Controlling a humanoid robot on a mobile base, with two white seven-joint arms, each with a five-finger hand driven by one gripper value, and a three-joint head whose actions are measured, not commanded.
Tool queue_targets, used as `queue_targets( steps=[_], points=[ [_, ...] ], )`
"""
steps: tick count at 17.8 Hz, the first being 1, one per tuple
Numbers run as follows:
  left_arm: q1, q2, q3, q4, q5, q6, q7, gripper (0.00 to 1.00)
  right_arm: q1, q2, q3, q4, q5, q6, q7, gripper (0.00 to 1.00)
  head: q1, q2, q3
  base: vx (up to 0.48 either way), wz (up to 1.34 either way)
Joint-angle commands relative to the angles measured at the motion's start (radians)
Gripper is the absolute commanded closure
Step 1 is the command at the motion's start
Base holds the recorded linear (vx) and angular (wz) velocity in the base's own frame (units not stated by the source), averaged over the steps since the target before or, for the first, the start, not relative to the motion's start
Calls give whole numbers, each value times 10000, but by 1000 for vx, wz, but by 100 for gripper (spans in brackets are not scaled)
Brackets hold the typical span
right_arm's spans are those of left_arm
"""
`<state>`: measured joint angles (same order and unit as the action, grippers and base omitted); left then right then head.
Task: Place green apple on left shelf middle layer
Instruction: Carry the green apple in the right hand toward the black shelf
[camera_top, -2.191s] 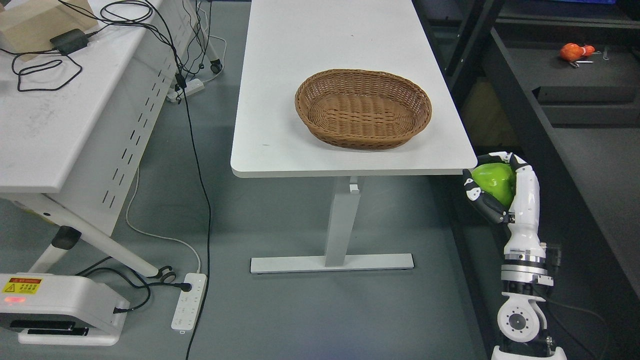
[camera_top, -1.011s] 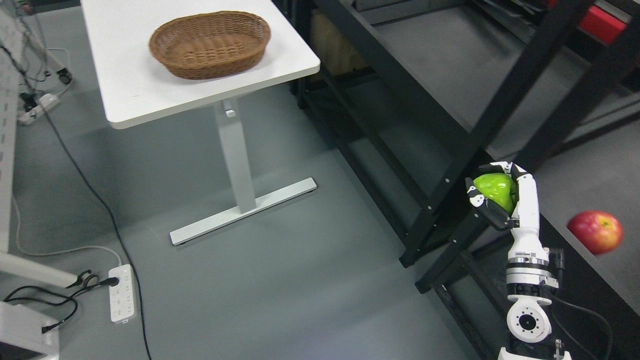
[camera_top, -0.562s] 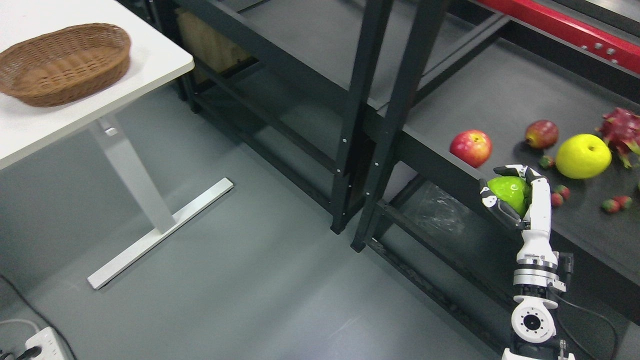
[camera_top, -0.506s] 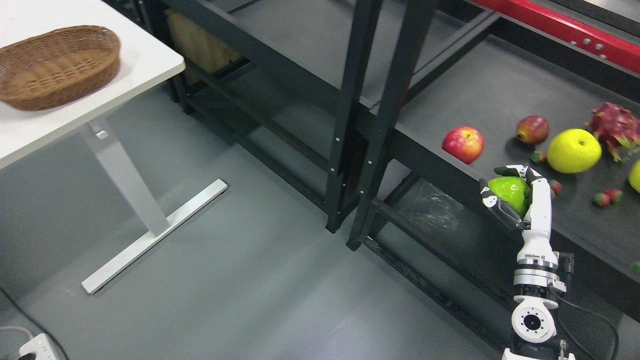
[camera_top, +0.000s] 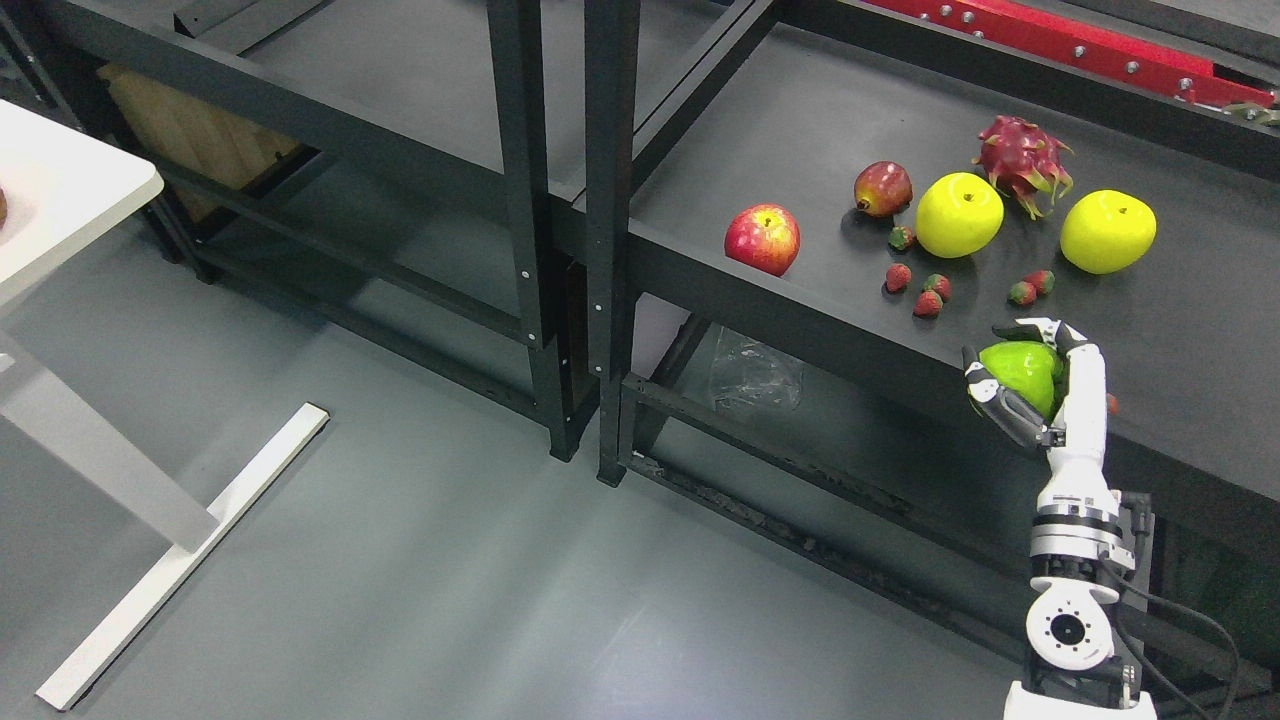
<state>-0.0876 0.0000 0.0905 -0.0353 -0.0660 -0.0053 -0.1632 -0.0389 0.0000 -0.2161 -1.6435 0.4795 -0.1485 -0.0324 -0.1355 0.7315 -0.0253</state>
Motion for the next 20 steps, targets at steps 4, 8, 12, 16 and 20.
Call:
queue_targets(
  steps=[4, 8, 12, 16, 20],
  points=[
    [1, 175, 0, 0, 0, 37, 6, 0, -209, -175, 427, 114, -468, -34, -75, 98, 0, 0, 0, 14, -129],
    [1, 175, 0, 0, 0, 37, 6, 0, -224, -175, 550, 129, -484, -64, -75, 98, 0, 0, 0, 56, -237],
    [1, 175, 0, 0, 0, 37, -9, 0, -331, -175, 596, 435, -362, 12, -44, 98, 0, -2, 0, 123, -535],
    [1, 175, 0, 0, 0, 37, -9, 0, -561, -175, 627, 527, -347, 12, -13, 98, 0, -3, 0, 222, -451],
    [1, 175, 0, 0, 0, 37, -9, 0, -577, -175, 780, 681, -377, 12, 2, 98, 0, -4, 0, 284, -158]
  ],
)
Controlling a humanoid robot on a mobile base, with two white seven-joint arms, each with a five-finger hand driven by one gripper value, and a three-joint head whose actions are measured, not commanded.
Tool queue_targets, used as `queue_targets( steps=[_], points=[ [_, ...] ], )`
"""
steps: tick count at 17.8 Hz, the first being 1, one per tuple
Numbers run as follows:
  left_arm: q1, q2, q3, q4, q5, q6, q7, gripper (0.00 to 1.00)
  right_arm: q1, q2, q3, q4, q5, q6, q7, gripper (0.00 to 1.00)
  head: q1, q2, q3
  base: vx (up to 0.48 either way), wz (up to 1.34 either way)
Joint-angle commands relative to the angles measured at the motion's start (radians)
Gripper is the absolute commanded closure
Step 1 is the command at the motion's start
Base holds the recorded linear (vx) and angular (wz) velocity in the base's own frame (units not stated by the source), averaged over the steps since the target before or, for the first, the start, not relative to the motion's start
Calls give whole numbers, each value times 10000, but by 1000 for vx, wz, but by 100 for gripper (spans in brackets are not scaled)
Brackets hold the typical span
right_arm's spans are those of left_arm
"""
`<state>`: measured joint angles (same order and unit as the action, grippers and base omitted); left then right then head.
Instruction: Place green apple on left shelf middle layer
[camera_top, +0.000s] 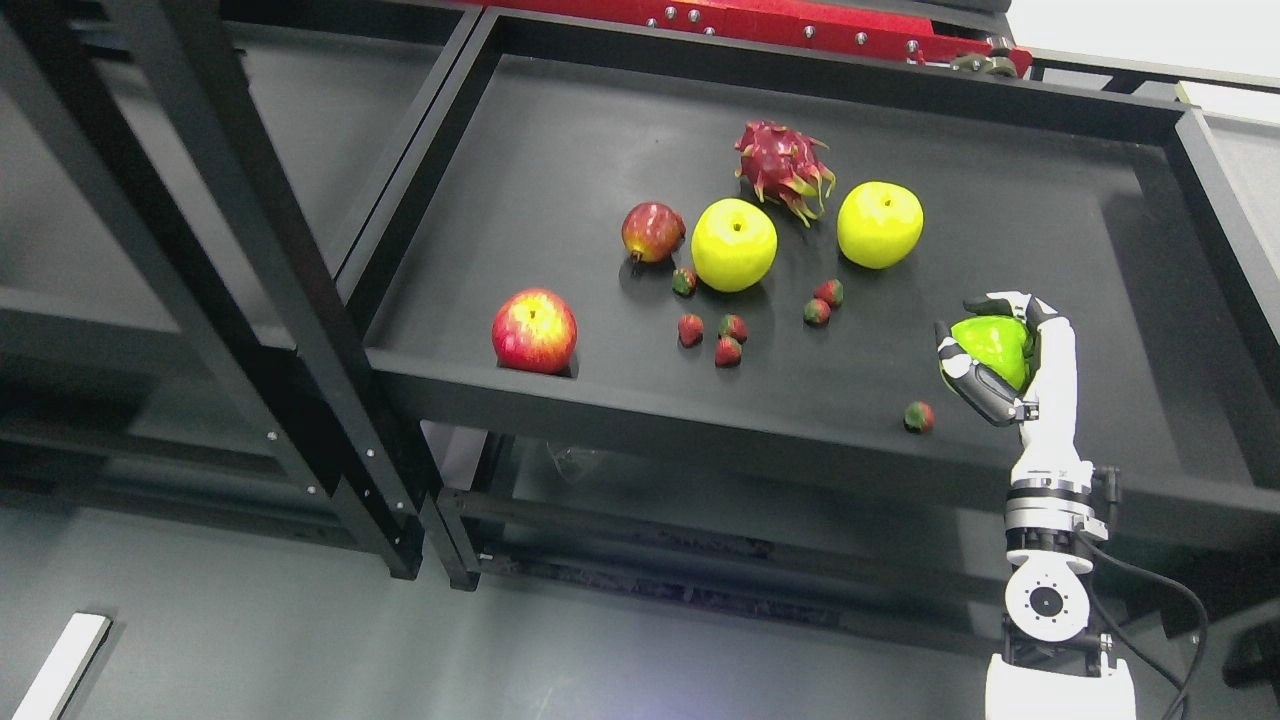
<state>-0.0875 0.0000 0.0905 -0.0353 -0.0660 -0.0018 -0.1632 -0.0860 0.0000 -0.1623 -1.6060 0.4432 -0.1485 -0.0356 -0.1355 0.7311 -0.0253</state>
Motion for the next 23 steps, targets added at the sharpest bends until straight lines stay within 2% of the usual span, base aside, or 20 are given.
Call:
queue_targets(
  steps=[1, 11, 12, 13, 14, 15, 16, 20, 23],
  points=[
    [1, 175, 0, 0, 0, 2, 6, 0, -106, -175, 243, 306, -14, 12, 49, 98, 0, 0, 0, 329, -9],
    [1, 175, 0, 0, 0, 2, -9, 0, -45, -175, 519, 398, -14, 303, 570, 96, 0, 0, 0, 232, 21],
    [1, 175, -15, 0, 0, 2, 6, 0, -45, -175, 519, 428, -14, 365, 586, 90, 0, 0, 0, 147, 0],
    [1, 175, 0, 0, 0, 2, 6, 0, -30, -175, 519, 444, -29, 441, 616, 76, 0, 0, 0, 147, 0],
    [1, 175, 0, 0, 0, 2, -9, 0, 31, -175, 534, 474, -120, 457, 632, 51, 0, 0, 0, 106, -8],
    [1, 175, 0, 0, 0, 2, 6, 0, 108, -175, 686, 490, -167, 457, 738, 15, 0, 0, 0, 106, -8],
    [1, 175, 0, 0, 0, 2, 6, 0, 275, -175, 1128, 475, -198, 412, 846, 2, 0, 0, 0, 97, 0],
    [1, 175, 0, 0, 0, 2, 6, 0, 277, -175, 1240, 459, -213, 350, 832, 1, 0, 0, 0, 48, 0],
    [1, 175, 0, 0, 0, 2, 6, 0, 338, -175, 1209, 459, -1206, -444, 617, 1, 0, 0, 0, 11, 0]
  ],
)
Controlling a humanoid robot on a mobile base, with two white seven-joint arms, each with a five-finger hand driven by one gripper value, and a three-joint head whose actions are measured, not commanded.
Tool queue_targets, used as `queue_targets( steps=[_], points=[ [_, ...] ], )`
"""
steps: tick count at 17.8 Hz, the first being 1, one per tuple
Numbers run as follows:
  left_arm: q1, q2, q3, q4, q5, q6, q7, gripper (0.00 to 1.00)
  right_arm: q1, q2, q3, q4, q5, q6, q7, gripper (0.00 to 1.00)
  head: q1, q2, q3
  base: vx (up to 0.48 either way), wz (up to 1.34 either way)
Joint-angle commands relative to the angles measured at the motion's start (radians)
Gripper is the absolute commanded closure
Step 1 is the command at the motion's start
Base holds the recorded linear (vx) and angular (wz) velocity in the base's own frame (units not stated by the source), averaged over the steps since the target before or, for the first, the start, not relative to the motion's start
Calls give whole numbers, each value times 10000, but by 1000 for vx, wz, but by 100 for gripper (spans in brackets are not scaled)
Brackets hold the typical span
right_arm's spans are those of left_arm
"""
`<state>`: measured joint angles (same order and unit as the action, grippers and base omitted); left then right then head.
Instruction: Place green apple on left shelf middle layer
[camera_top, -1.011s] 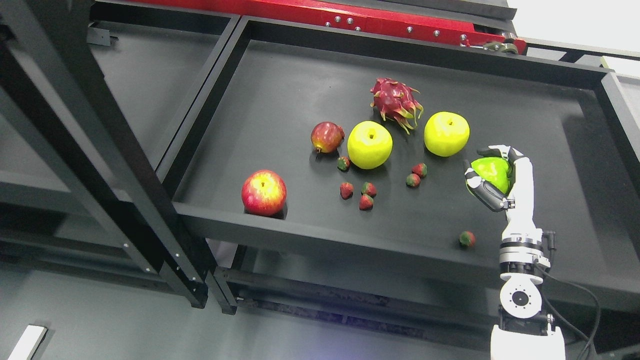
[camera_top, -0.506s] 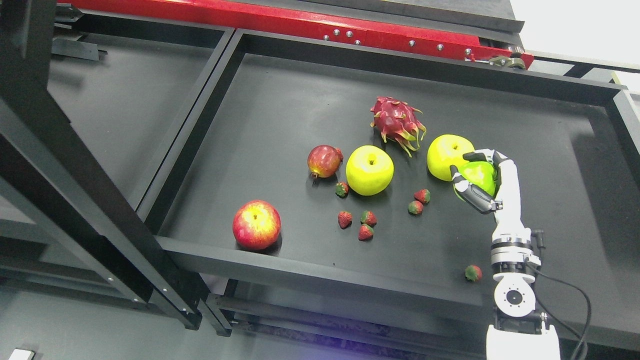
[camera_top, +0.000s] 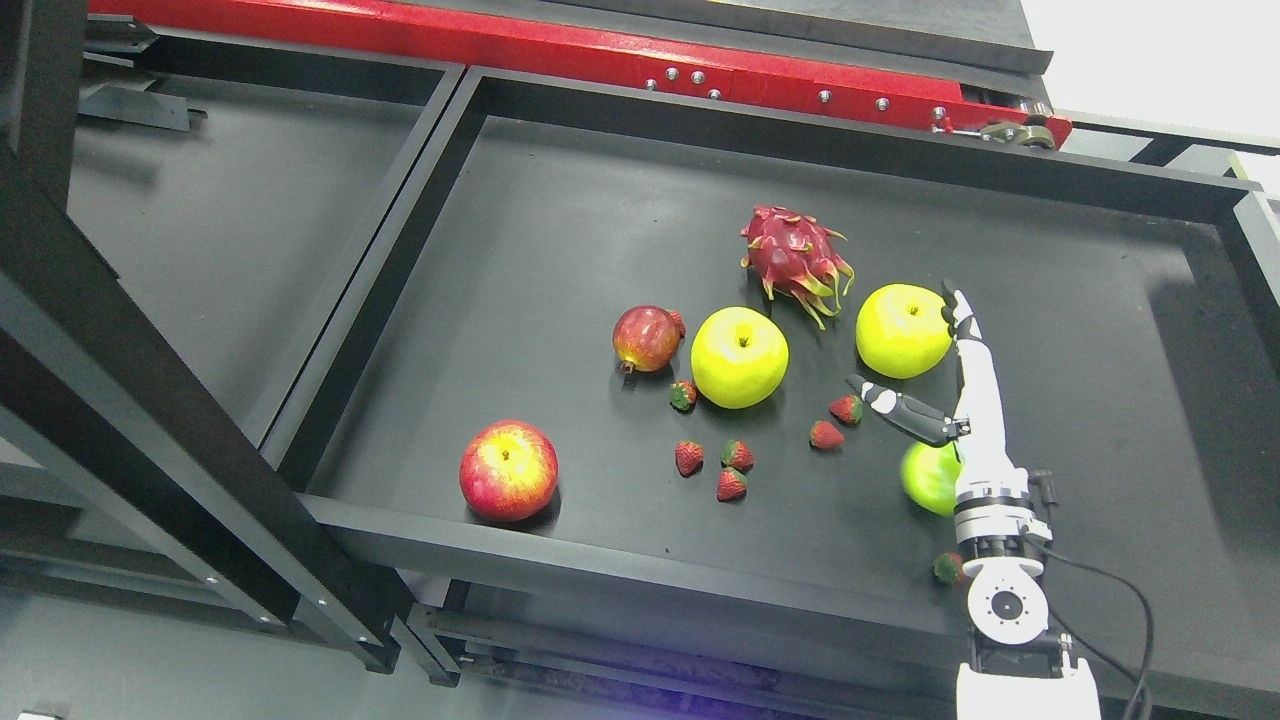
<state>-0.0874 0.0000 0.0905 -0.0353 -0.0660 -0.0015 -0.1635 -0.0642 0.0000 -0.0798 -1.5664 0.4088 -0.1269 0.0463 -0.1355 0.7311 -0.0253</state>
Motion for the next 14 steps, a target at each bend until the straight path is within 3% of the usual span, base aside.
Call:
queue_targets(
  steps=[1, 5, 9, 14],
  points=[
    [0, 175, 0, 0, 0, 0, 9, 0, 257, -175, 414, 79, -973, -953, -202, 1, 0, 0, 0, 0, 0],
    [0, 175, 0, 0, 0, 0, 9, 0, 596, -175, 338, 79, -1508, -1171, -217, 0, 0, 0, 0, 0, 0],
    [0, 175, 0, 0, 0, 0, 9, 0, 611, -175, 323, -43, -3349, -466, -233, 0, 0, 0, 0, 0, 0],
    [0, 175, 0, 0, 0, 0, 9, 0, 1331, -175, 445, -120, -3474, -1092, -248, 0, 0, 0, 0, 0, 0]
  ],
)
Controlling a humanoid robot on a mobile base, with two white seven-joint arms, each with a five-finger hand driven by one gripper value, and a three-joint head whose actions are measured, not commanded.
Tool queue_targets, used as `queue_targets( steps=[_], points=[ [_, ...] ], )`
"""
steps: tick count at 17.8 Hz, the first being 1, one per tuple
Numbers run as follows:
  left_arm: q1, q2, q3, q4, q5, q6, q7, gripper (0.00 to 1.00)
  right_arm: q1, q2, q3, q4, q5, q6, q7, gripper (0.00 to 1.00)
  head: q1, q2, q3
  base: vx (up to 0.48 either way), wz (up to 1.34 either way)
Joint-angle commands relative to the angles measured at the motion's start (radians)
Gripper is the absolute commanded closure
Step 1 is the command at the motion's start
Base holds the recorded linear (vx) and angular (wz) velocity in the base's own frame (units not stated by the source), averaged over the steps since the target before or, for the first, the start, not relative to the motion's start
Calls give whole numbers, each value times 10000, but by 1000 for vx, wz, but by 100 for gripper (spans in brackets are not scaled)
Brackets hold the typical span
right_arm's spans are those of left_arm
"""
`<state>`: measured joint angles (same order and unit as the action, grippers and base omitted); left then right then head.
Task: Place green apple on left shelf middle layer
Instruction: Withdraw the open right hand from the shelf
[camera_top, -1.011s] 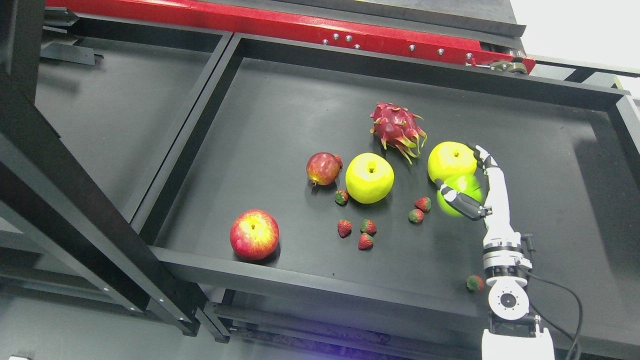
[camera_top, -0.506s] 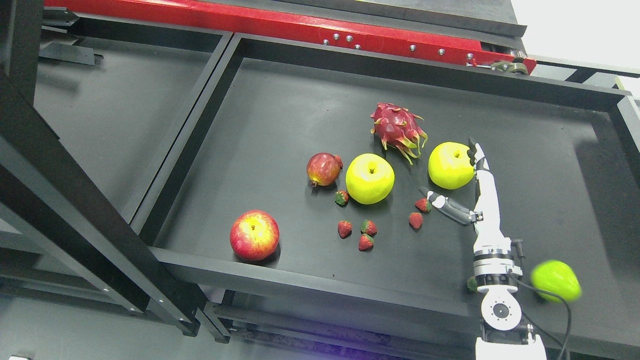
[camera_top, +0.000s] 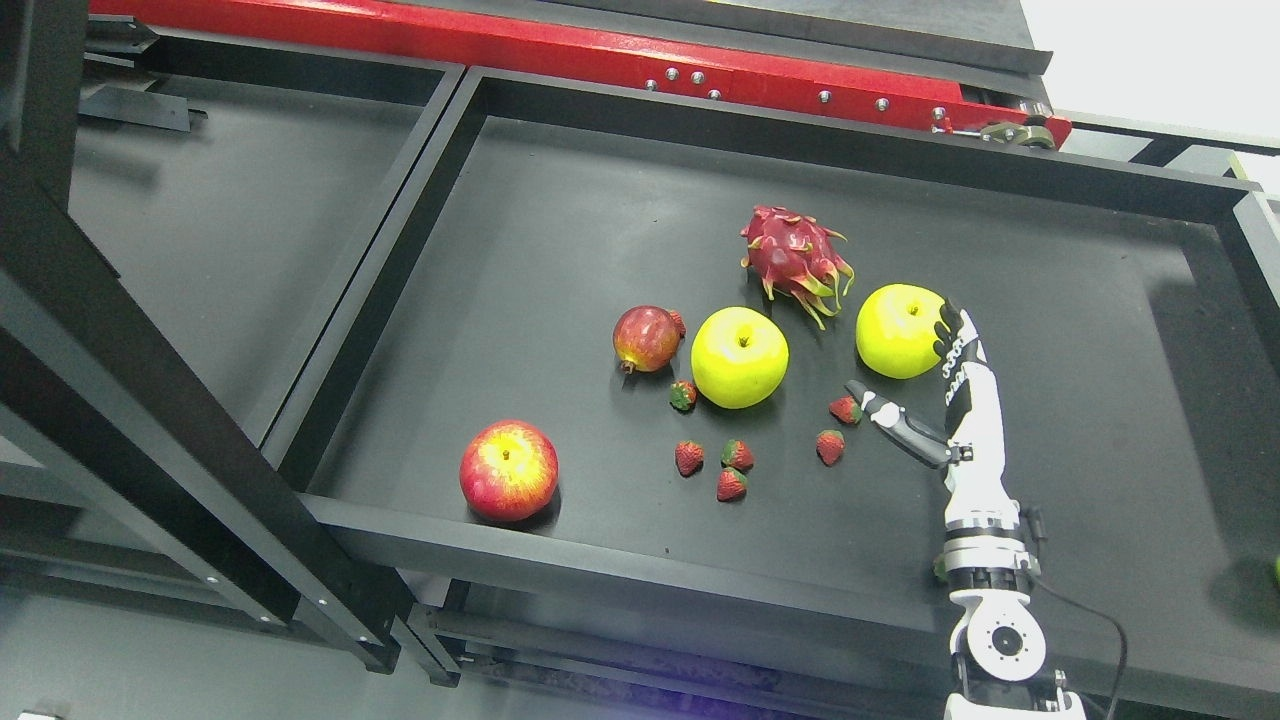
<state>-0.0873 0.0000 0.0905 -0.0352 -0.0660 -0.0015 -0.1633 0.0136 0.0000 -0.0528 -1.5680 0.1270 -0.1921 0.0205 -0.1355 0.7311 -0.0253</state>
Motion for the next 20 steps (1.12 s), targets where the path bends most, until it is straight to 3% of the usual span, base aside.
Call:
queue_targets(
  steps=[1, 20],
  points=[
    [-1, 175, 0, 0, 0, 0, -8, 0, 570, -175, 175, -150, -671, -472, 10, 0, 0, 0, 0, 0, 0],
    [-1, 175, 0, 0, 0, 0, 7, 0, 601, -175, 206, -334, -671, -380, 25, 0, 0, -1, 0, 0, 0]
  ],
)
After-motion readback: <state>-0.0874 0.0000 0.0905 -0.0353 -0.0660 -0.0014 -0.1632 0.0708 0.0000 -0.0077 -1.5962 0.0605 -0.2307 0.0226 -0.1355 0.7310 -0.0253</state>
